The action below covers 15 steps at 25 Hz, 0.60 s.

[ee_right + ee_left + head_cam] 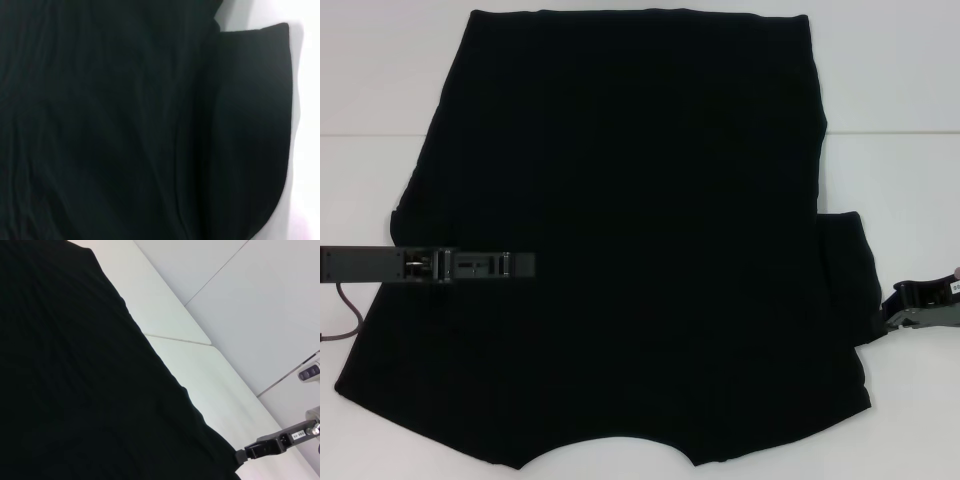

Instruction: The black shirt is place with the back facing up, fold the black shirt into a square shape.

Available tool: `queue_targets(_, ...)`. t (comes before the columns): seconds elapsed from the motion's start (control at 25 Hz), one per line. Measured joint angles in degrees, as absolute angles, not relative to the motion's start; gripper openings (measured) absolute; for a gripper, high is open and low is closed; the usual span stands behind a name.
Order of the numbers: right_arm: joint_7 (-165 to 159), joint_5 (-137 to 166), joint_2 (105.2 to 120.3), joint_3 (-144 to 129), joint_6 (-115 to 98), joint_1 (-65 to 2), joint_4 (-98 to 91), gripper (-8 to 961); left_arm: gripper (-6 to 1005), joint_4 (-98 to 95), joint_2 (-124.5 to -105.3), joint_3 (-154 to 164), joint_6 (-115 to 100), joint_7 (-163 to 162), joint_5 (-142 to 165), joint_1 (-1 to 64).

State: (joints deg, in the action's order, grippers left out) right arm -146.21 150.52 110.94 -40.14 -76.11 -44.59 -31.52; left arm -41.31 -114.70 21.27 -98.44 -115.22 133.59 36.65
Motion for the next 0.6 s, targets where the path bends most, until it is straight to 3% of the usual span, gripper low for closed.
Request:
queue_targets(0.16, -145.93, 150.48, 110.68, -39.87, -76.10, -44.20, -31.73, 34, 645, -41.31, -114.61, 21.27, -98.44, -115.22, 133.59, 36.65)
queue_targets(0.36, -145.83, 150.20, 110.43, -39.11, -76.01, -43.74, -32.58, 39, 646, -41.31, -114.52, 21.25, -98.47, -115.23, 132.84, 36.65)
queue_targets(0.6, -145.98, 150.15, 108.66, -34.76, -76.07, -42.82, -33.72, 45, 646, -41.37, -114.36, 21.08, -98.78, -115.30, 131.66, 36.25)
